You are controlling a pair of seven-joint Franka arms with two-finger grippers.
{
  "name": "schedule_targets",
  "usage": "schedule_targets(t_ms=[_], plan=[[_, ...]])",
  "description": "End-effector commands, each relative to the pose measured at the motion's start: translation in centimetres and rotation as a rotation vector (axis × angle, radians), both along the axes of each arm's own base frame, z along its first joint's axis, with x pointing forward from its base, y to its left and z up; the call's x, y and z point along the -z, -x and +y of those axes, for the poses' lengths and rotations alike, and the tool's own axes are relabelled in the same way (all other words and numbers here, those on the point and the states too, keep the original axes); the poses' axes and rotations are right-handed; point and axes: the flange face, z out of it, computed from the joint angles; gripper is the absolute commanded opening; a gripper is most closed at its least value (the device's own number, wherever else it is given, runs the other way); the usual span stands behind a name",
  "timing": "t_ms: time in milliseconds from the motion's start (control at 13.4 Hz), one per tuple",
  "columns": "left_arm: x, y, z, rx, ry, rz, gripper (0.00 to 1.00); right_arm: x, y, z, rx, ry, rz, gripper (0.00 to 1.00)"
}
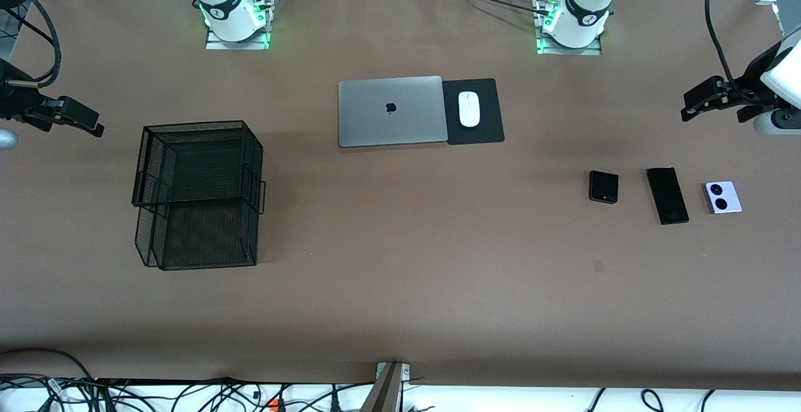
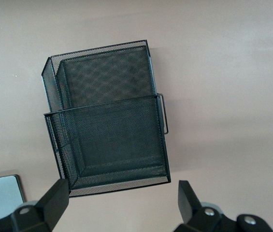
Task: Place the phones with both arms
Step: 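Reach the left gripper toward the small black flip phone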
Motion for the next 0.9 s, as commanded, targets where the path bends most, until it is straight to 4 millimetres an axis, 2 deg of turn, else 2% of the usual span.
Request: schedule_targets(t_ms=[0, 448, 822], plan=[[-0.6, -0.2, 0.6, -0.009, -0.019, 0.005, 1.0, -0.8, 0.1, 0.3, 0.013, -0.009, -0.013, 1.0], [-0.5, -0.3, 0.6, -0.012, -0.021, 0.006, 1.0, -0.8, 0.1, 0.3, 0.013, -0.009, -0.013, 1.0], [0.7, -0.5, 0.6, -0.014, -0.018, 0.052, 1.0, -0.8, 0.1, 0.3, 0.013, -0.009, -0.013, 1.0]])
